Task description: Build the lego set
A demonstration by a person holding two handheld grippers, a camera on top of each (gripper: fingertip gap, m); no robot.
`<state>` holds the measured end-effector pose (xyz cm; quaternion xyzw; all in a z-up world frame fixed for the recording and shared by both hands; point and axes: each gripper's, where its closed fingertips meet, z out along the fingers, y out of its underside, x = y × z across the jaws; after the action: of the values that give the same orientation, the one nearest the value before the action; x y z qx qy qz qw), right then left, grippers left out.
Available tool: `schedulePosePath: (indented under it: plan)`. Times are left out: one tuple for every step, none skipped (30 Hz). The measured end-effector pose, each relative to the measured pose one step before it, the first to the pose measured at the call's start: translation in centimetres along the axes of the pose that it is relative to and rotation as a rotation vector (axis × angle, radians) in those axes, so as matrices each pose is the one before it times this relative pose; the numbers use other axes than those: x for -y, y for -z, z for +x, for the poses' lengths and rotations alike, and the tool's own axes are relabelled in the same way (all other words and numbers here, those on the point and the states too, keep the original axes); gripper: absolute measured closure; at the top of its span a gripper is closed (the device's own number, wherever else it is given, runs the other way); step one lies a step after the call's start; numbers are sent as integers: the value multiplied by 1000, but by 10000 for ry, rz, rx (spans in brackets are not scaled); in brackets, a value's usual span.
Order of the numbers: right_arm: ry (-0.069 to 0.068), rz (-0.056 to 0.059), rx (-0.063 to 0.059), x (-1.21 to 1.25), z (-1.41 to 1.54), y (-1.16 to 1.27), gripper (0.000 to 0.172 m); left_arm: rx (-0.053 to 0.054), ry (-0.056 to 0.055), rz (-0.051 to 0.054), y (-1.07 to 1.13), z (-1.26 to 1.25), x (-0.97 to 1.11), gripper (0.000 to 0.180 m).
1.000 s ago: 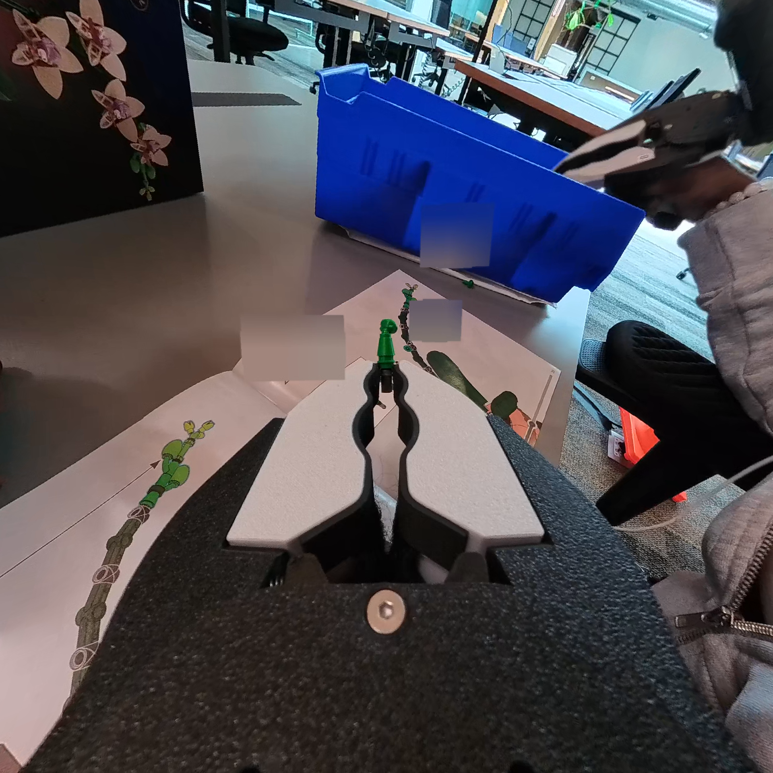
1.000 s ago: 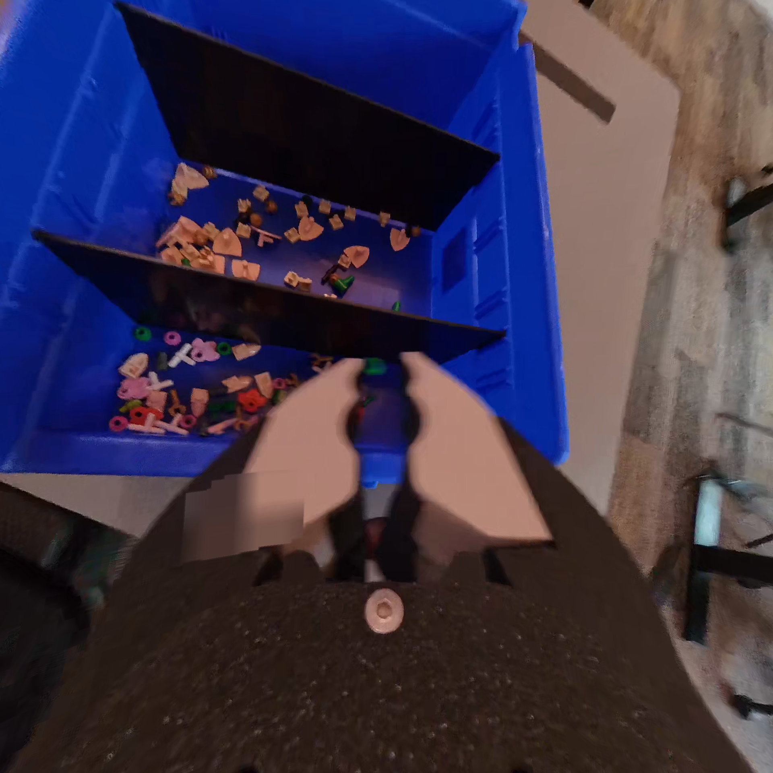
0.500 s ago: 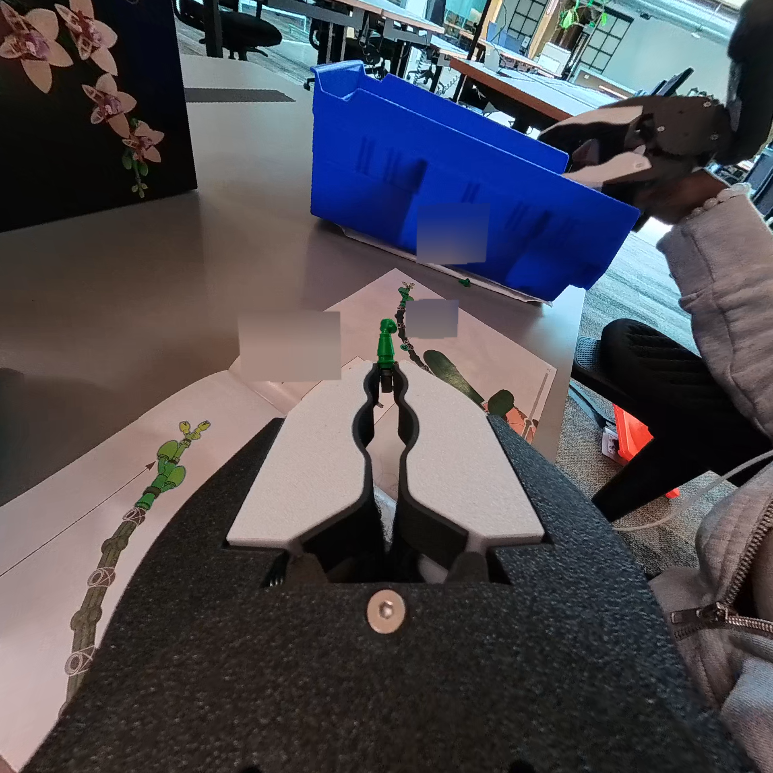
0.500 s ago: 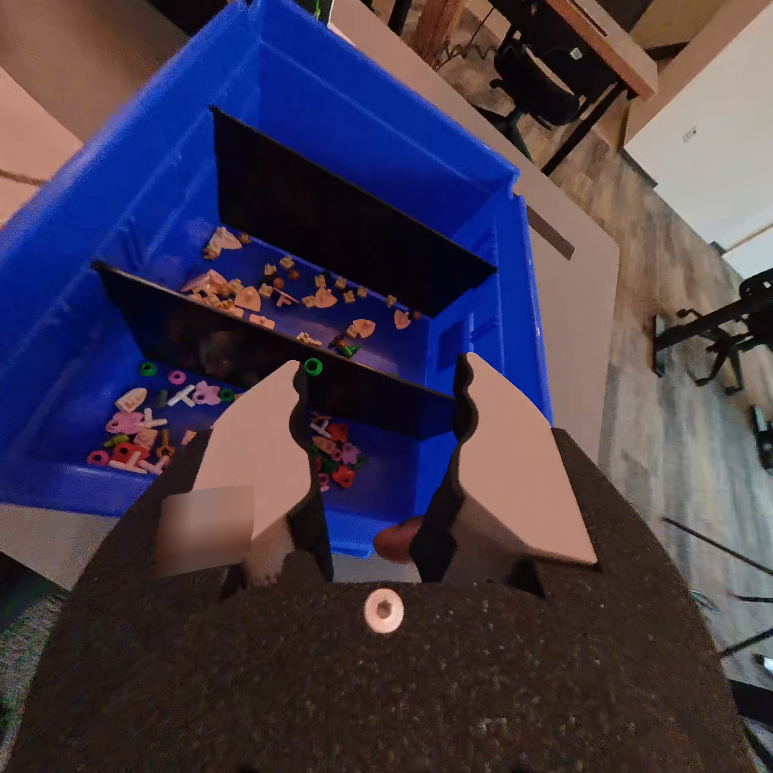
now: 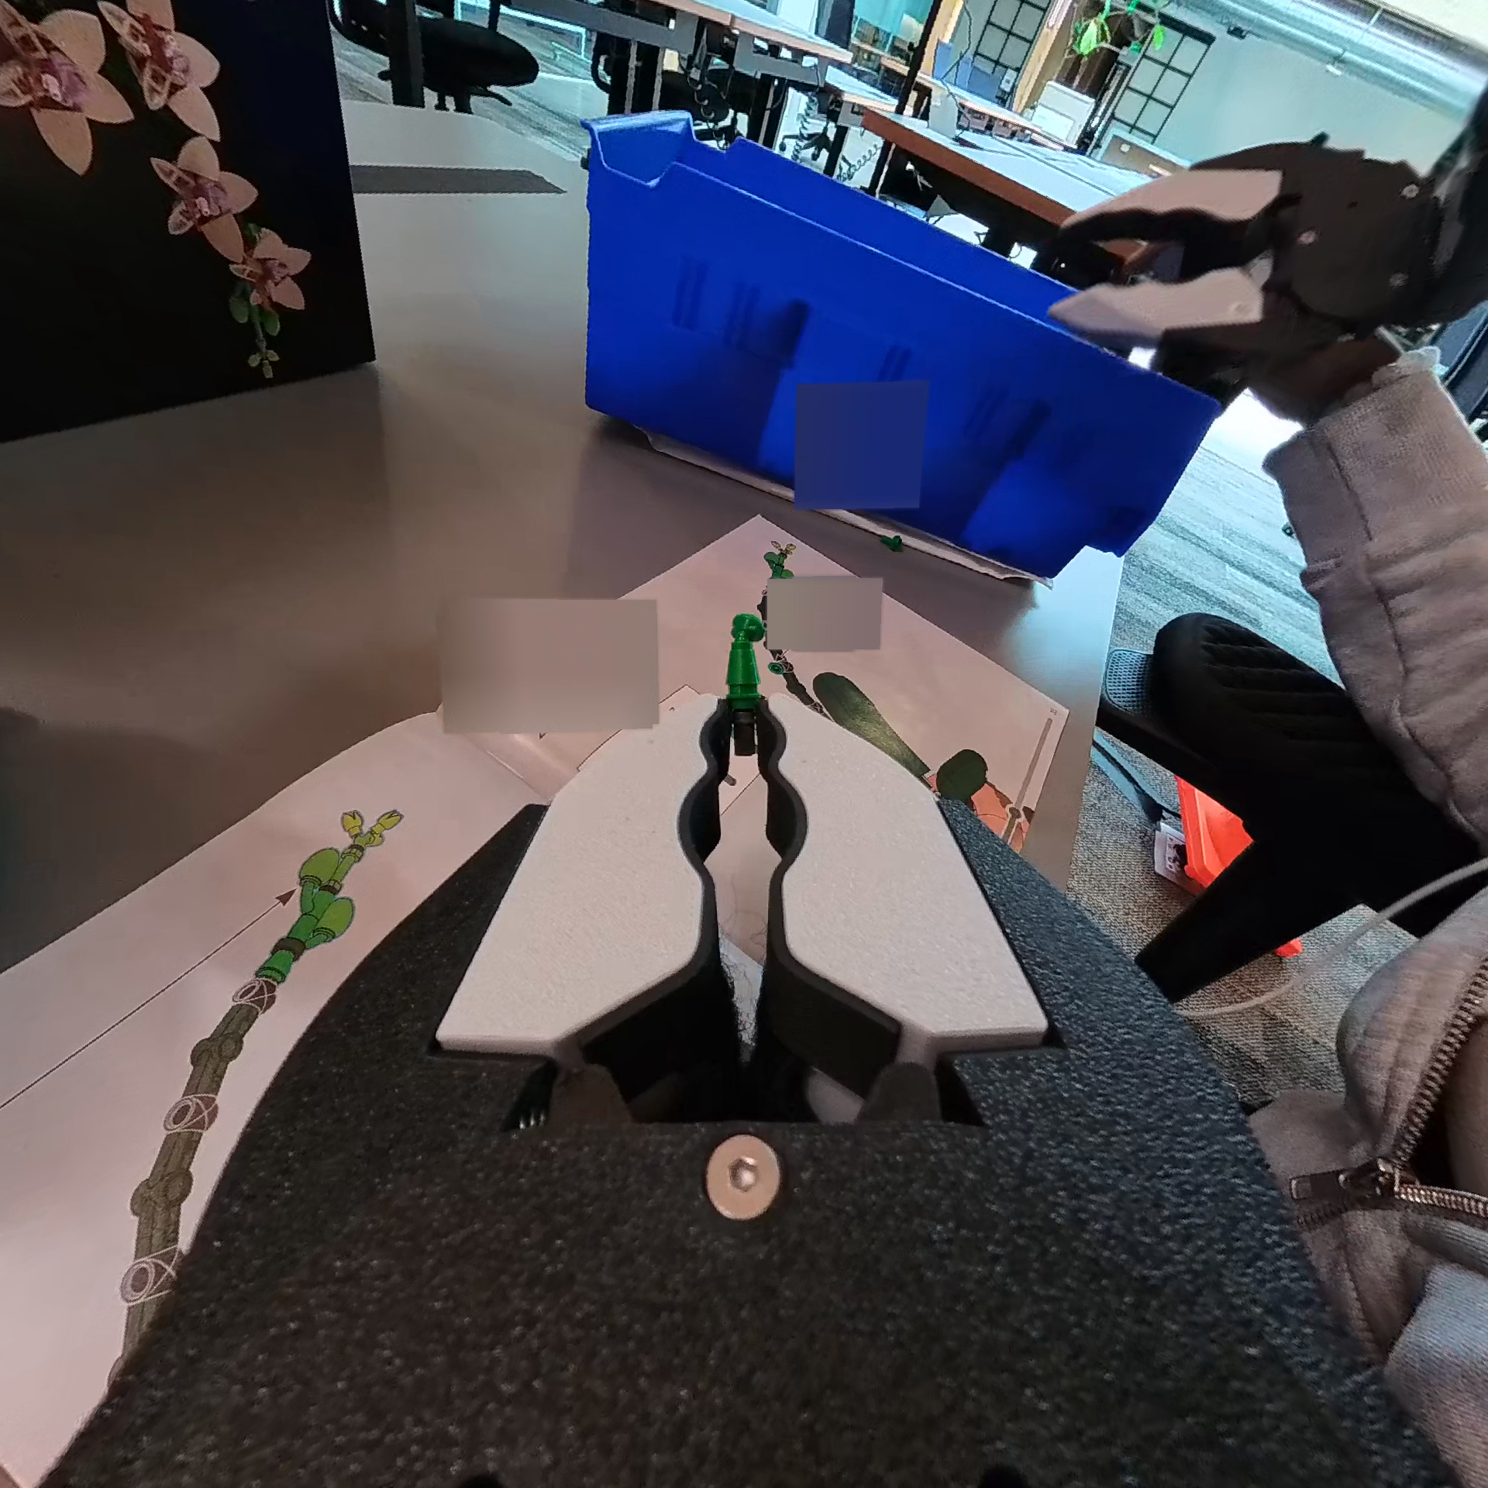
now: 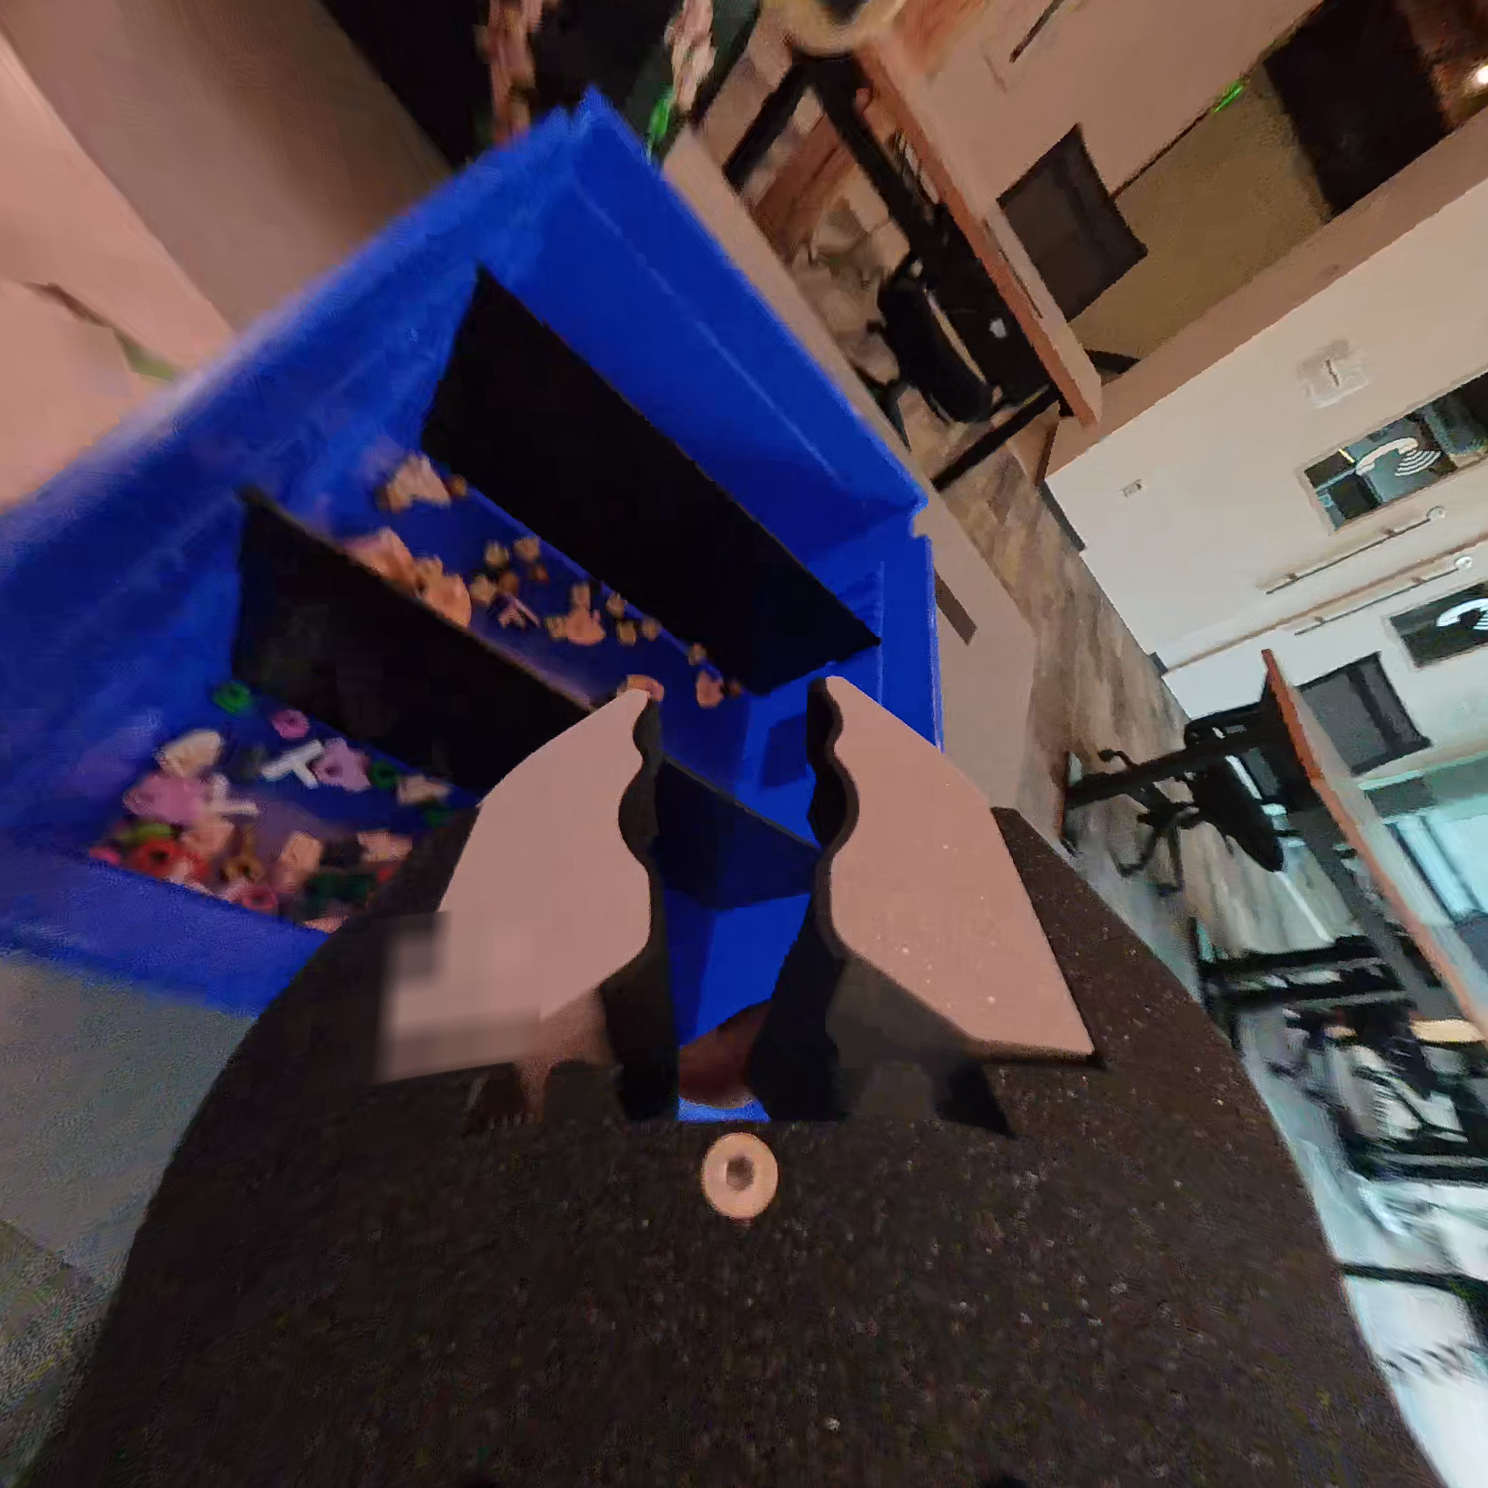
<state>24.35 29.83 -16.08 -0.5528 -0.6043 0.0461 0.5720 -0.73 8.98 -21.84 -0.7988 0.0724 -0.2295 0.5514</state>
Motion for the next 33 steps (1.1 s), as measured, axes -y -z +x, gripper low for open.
schedulePosePath:
  plan:
    - [-955,941,43,1438,282,506,143,22,25,-10,-11,-33,-22,175]
    - [-1048,1131,34,1953,304,443,148,26,21,5,-23,-51,12,175]
    - [-996,1192,237,2262,-103,252,152,16,15,24,5,-55,39,175]
    - [-764,930,327,2089,-487,-48,152,17,9,32,37,-11,21,175]
    - [-510,547,226,1634,-644,-363,151,19,4,17,23,-29,13,175]
    - [-306,137,273,1043,-1025,-654,149,18,-2,-8,-28,-39,5,175]
    - [-148,-143,563,609,-1682,-939,143,18,-10,-19,-6,-19,-34,175]
    - [-57,-256,759,359,-2173,-1136,135,13,-27,-12,4,-6,-24,175]
    - [-18,-301,772,187,-2170,-1402,130,10,-40,-5,-31,8,-12,175]
    - [8,-203,808,237,-2283,-1466,125,2,-46,3,-27,11,19,175]
    - [-57,-98,831,203,-2134,-1593,125,4,-42,7,16,7,-9,175]
    - [-205,46,889,248,-2078,-1544,127,-1,-29,17,32,34,14,175]
    - [-359,6,1005,-24,-2003,-1449,132,-14,-17,22,36,54,31,175]
    - [-442,-28,1115,-275,-1877,-1308,138,-18,2,25,-3,34,47,175]
    - [-524,89,971,-350,-1381,-1189,146,-8,13,44,28,24,38,175]
    - [-433,-71,745,-681,-873,-932,149,-9,27,58,9,0,80,175]
    - [-291,-145,553,-822,-548,-593,151,-19,39,47,19,-11,65,175]
    - [-271,-138,312,-851,-266,-318,156,-18,48,35,26,-21,33,175]
    - [-185,-287,266,-982,-286,-111,157,-24,47,16,36,9,24,175]
    - [-43,-424,147,-1176,-163,-25,158,-20,42,3,6,3,-3,175]
    - [55,-529,-245,-1308,356,-32,159,-18,33,1,19,-43,14,175]
    - [166,-544,-493,-1289,716,-144,157,-13,28,2,3,-15,18,175]
    - [172,-339,-510,-987,752,-308,156,-6,25,5,20,12,-6,175]
    - [-6,-98,-299,-618,442,-491,155,1,17,6,0,-34,0,175]
    - [-178,36,23,-371,-27,-555,155,0,3,3,2,-7,6,175]
    - [-256,181,160,-211,-245,-578,156,3,-10,-3,9,-17,8,175]
    - [-257,187,212,-286,-301,-589,156,4,-21,-7,-18,45,-24,175]
    - [-180,43,238,-514,-331,-533,157,0,-30,-1,5,12,-13,175]
    - [-26,-94,266,-702,-414,-398,159,3,-28,6,-15,27,5,175]
    - [131,-184,219,-734,-362,-345,160,-11,-26,-1,14,27,6,175]
    - [117,-286,89,-612,-185,-271,161,-7,-29,-1,24,33,-11,175]
    - [130,-212,178,-197,-207,-202,161,-5,-37,-7,16,29,-17,175]
    - [48,8,99,111,-73,-163,162,9,-43,-8,8,24,-21,175]
